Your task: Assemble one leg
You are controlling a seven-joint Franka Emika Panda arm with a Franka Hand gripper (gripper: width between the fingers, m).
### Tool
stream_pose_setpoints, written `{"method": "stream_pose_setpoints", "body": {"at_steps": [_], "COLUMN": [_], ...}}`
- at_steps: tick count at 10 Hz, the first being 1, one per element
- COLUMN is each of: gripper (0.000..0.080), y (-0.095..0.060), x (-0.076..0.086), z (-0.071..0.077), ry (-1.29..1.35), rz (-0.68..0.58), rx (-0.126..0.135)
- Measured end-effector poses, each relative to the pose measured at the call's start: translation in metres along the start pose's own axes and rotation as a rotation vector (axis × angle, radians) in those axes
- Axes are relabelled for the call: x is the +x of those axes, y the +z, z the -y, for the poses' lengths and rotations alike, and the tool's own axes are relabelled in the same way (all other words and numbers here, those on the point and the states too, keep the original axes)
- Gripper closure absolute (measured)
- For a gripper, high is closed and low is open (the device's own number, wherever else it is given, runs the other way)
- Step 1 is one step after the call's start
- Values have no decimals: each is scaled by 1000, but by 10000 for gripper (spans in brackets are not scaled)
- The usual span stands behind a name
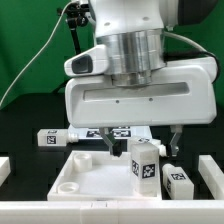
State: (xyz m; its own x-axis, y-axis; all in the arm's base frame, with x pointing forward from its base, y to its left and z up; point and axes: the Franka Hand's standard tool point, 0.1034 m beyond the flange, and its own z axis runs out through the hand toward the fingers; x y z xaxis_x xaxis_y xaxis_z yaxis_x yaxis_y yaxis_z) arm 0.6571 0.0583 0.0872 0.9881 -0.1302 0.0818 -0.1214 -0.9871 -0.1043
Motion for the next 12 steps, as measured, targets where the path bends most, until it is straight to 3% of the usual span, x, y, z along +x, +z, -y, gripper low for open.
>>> {"method": "stream_pose_setpoints", "body": {"at_steps": [2,6,9,12], "gripper": [151,151,518,517], "y": [1,4,5,5], "x": [1,2,2,2], "z": [3,-2,-2,-2], "ry": [-199,-420,-419,-390], "rz": [4,5,5,5], "rx": [-18,-19,-19,-19]}}
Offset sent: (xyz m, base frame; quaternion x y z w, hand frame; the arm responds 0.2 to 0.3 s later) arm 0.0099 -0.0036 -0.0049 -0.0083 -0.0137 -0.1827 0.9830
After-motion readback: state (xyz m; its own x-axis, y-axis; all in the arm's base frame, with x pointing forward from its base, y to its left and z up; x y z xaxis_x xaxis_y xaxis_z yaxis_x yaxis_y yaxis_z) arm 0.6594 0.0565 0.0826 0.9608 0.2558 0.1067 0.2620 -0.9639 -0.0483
